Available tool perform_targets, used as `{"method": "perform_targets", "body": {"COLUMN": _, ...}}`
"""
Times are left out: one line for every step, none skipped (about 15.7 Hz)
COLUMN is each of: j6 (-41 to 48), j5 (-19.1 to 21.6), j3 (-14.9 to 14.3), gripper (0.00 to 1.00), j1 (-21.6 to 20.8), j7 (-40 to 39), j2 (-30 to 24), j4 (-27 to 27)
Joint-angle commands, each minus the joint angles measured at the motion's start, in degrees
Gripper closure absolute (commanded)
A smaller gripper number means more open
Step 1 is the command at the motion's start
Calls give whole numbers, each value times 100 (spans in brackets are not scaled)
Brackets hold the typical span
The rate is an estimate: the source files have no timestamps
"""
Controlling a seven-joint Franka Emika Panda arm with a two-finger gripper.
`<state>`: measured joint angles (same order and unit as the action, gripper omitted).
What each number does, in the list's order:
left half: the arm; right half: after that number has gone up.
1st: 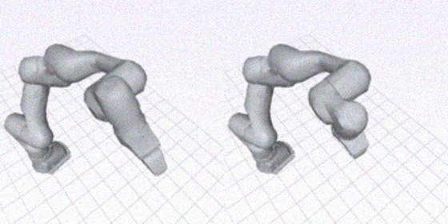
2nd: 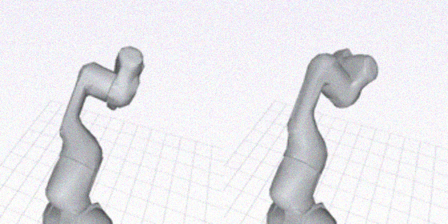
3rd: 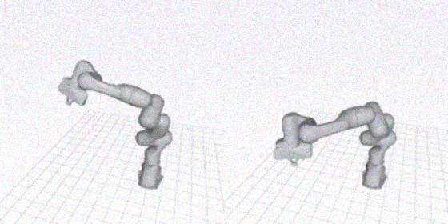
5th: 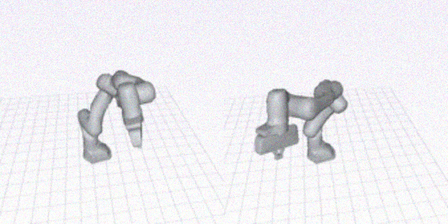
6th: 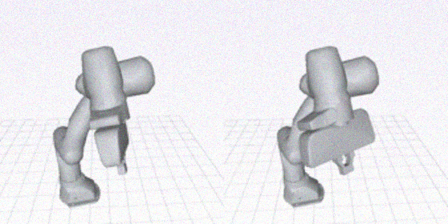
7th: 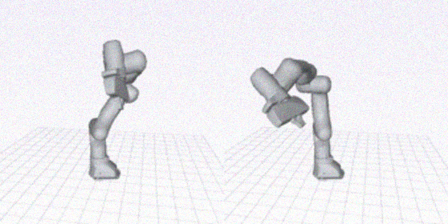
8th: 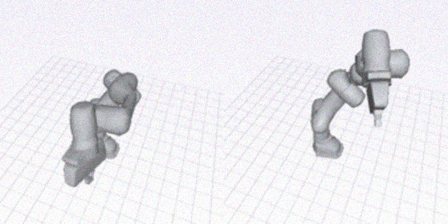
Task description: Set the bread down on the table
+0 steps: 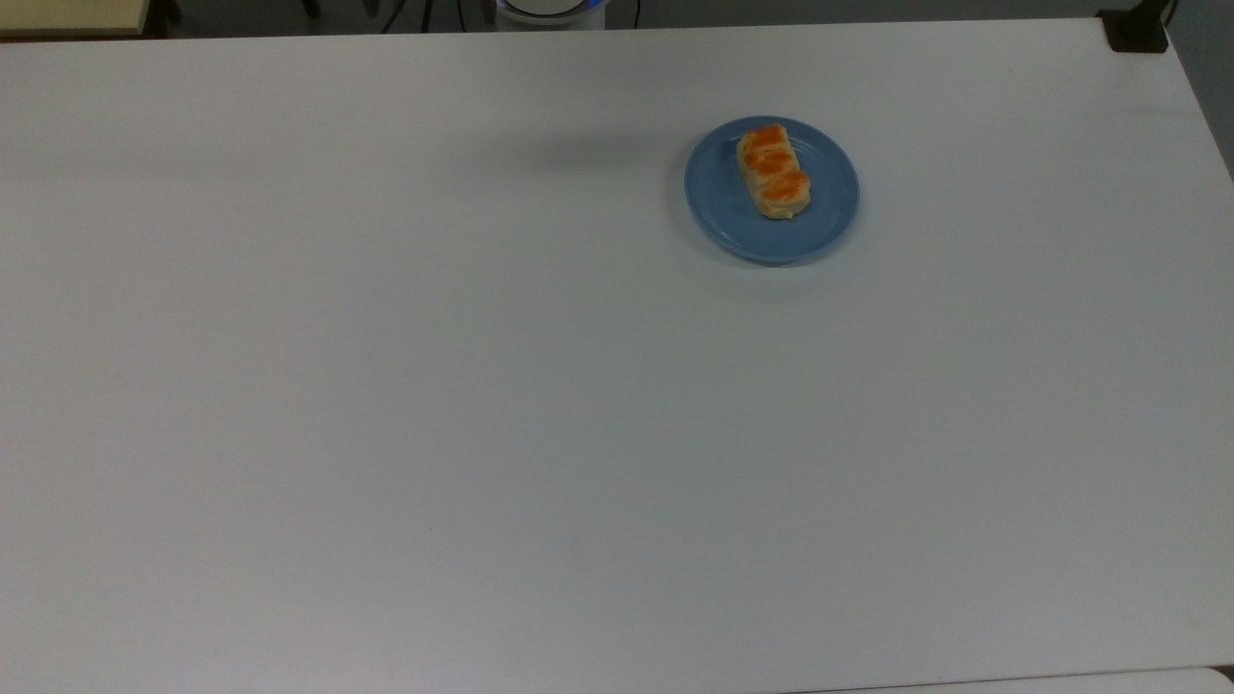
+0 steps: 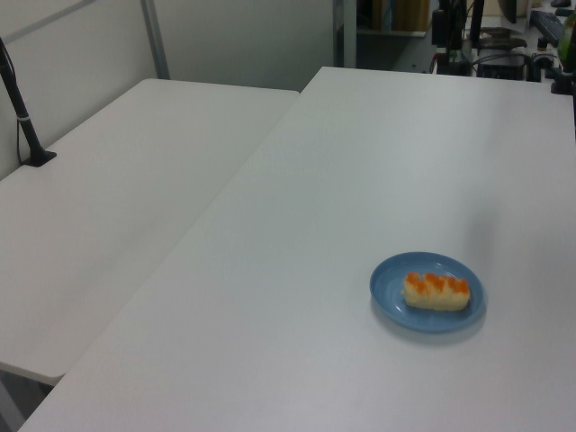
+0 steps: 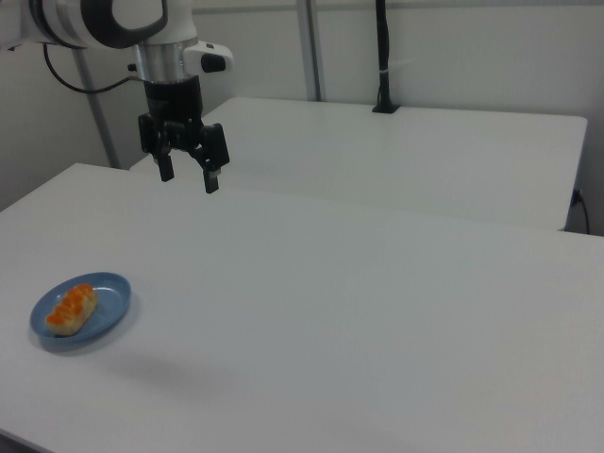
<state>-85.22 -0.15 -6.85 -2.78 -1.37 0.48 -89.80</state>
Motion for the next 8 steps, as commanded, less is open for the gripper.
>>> {"method": "perform_targets", "body": {"j6": 41, "j5": -29, "j3": 17, "gripper": 0, "j1": -73, "j7": -22, "j2": 57, "j4": 103}}
{"method": "perform_targets", "body": {"j6": -72, "j5": -20, "j3": 17, "gripper": 0, "j1": -82, "j7": -13, "j2": 58, "j4": 103}}
{"method": "perform_targets", "body": {"j6": -108, "j5": -12, "j3": 17, "gripper": 0, "j1": -91, "j7": -13, "j2": 58, "j4": 94}}
{"method": "perform_targets", "body": {"j6": -109, "j5": -3, "j3": 17, "gripper": 0, "j1": -117, "j7": -4, "j2": 49, "j4": 94}}
{"method": "perform_targets", "body": {"j6": -100, "j5": 6, "j3": 26, "gripper": 0, "j1": -135, "j7": 5, "j2": 49, "j4": 85}}
{"method": "perform_targets", "body": {"j6": -91, "j5": 15, "j3": 34, "gripper": 0, "j1": -153, "j7": 5, "j2": 32, "j4": 85}}
{"method": "perform_targets", "body": {"j6": -65, "j5": 15, "j3": 35, "gripper": 0, "j1": -214, "j7": 5, "j2": 40, "j4": 94}}
{"method": "perform_targets", "body": {"j6": -82, "j5": 41, "j3": 35, "gripper": 0, "j1": -284, "j7": 5, "j2": 31, "j4": 94}}
